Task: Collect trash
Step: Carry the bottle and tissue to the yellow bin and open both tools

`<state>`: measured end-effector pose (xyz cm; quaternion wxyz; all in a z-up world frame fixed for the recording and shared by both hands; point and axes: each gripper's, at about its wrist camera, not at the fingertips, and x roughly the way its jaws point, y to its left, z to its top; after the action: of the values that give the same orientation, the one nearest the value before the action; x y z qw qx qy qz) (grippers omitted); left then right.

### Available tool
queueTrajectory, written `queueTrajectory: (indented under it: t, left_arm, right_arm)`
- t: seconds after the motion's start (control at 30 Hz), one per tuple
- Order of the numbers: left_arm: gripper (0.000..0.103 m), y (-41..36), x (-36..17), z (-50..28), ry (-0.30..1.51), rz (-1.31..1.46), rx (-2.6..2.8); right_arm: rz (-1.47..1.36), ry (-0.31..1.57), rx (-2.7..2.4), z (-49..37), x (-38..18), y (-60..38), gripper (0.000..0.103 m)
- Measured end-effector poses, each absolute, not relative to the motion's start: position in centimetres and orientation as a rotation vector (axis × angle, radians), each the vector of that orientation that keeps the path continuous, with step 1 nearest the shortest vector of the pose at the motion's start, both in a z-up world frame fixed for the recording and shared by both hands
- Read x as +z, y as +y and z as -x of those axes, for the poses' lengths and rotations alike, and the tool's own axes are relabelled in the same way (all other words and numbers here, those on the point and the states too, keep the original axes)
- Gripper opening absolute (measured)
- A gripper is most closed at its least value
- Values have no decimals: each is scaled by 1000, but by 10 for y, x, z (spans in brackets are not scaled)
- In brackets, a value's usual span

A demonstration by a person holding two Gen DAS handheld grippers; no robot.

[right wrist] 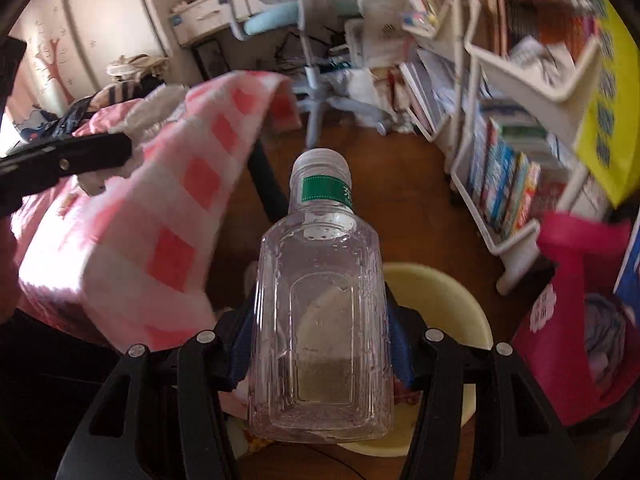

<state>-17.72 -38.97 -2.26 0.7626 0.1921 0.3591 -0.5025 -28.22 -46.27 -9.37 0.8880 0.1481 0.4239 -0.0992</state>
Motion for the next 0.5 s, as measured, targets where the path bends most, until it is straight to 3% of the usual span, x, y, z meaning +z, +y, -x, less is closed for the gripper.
queueTrajectory:
  t: [0.13,0.2,0.27,0.4,0.5]
  left_arm:
    - [12,-433,-50,186,858,-455,-1151]
    - [23,-451,-68,184,902,-461,-1143]
    - [56,-461,-83,186,950,-455,-1107]
    - [64,-455,-79,185,939,-451,-1087]
    - [78,-427,-52,176,870,-407,-1026]
  right_arm:
    - [-367,900,-259,290,-124,-485,56]
    - [-412,899,-306,295,-135,-498,62]
    - [-461,877,-348,306,-135,-509,62]
    - [-484,816,-365,317,-115,-512,63]
    - [-431,764,-327,308,-91,-497,66]
